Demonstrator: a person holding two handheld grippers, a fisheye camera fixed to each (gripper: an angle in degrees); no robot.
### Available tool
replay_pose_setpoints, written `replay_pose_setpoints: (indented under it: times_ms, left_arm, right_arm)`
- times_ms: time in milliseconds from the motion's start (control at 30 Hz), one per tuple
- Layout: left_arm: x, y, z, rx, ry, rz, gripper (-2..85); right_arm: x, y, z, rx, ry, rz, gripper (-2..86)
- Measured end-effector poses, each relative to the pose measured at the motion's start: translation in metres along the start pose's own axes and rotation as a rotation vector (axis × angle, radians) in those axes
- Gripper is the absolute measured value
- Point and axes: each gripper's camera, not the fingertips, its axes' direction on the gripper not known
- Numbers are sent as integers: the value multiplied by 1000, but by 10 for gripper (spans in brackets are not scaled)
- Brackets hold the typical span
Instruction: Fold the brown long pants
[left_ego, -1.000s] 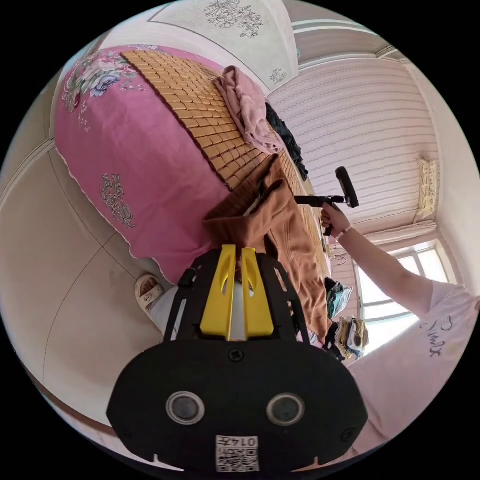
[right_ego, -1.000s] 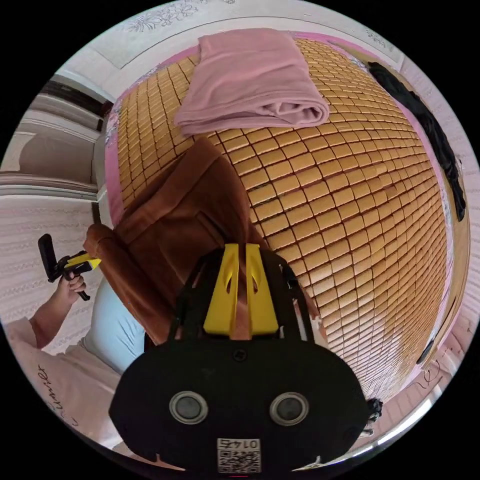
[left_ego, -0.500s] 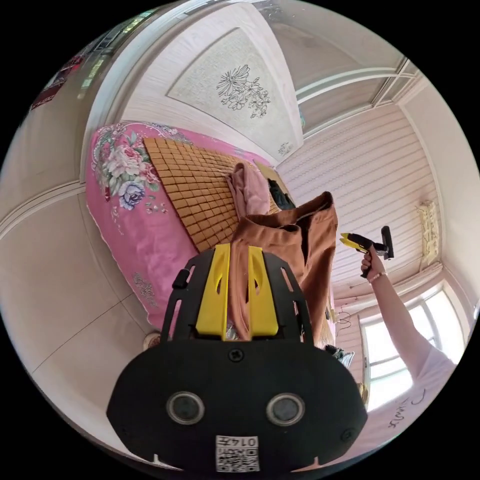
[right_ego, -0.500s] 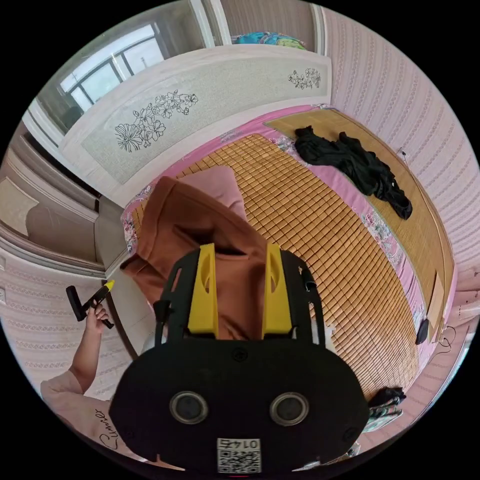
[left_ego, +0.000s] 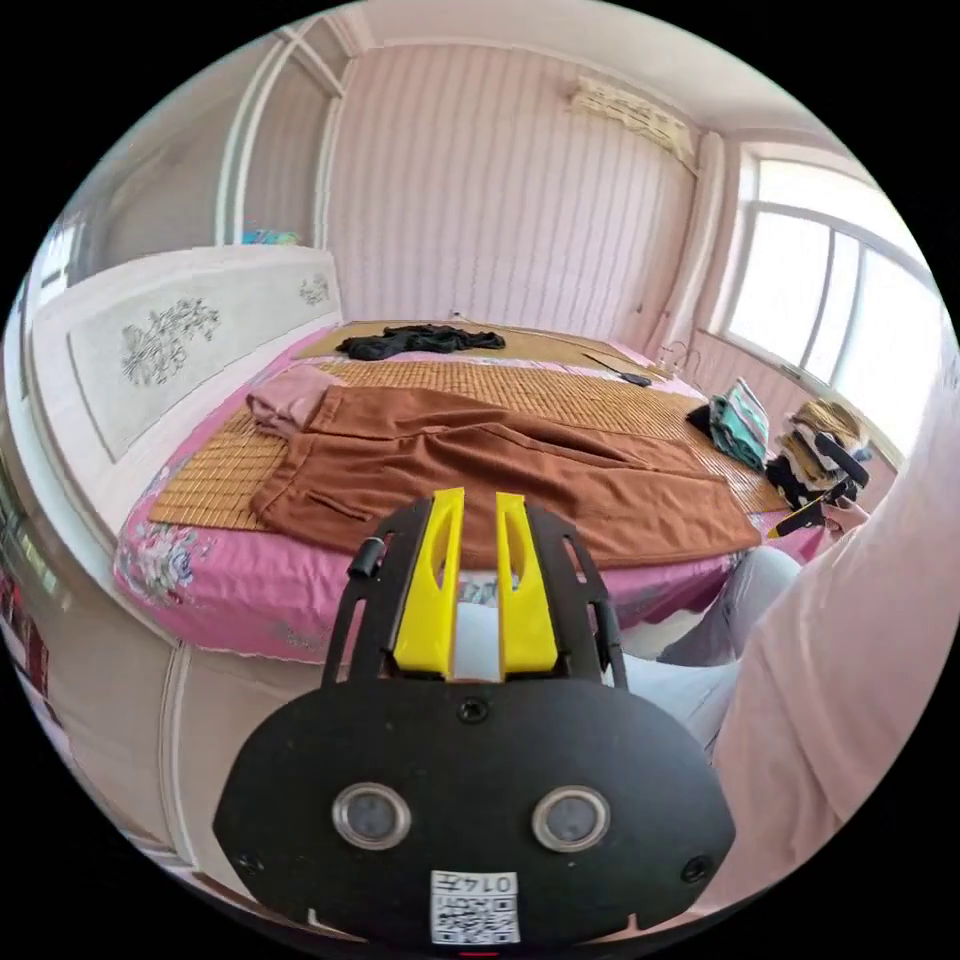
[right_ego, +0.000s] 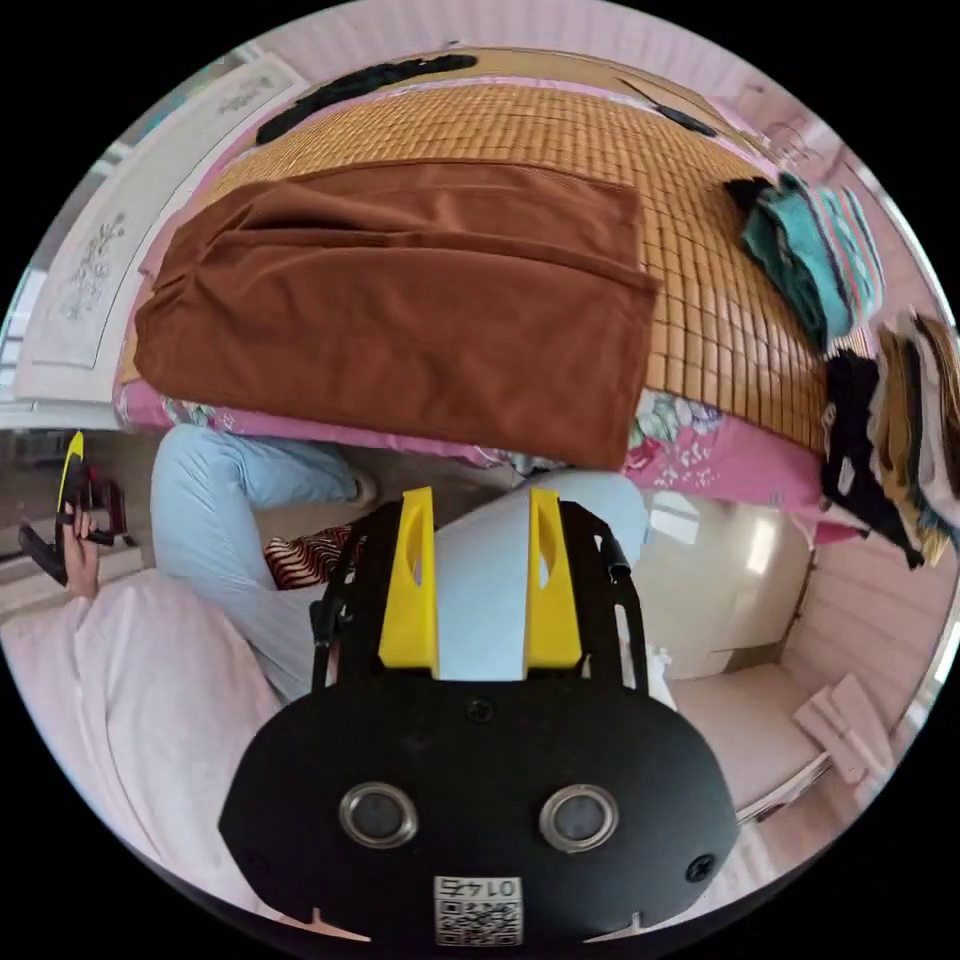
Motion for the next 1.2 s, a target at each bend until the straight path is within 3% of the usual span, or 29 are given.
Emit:
replay_pose_setpoints:
  times_ms: [167, 267, 433, 633, 800, 967, 1200]
  left_arm:
    - [113, -41, 46, 28, 178, 248, 82]
    - [177, -51, 59, 44, 260, 350, 82]
    - [245, -36, 78, 22, 380, 360, 84]
    - [276, -31, 103, -82, 342, 365, 86]
    - [303, -59, 134, -143, 248, 422, 79]
    - [351, -112, 196, -184, 305, 456, 111]
    - [445, -182, 325, -255, 429, 616, 124]
  right_arm:
    - [66, 122, 8, 326, -88, 258, 101]
    - [65, 152, 23, 431, -142, 221, 95]
    - [58, 157, 63, 436, -177, 133, 104]
    - [61, 131, 77, 550, -188, 26, 132]
    - [85, 73, 114, 615, -132, 81, 149]
    - [111, 0, 147, 632, -95, 94, 150]
    - [144, -75, 219, 406, -84, 50, 90]
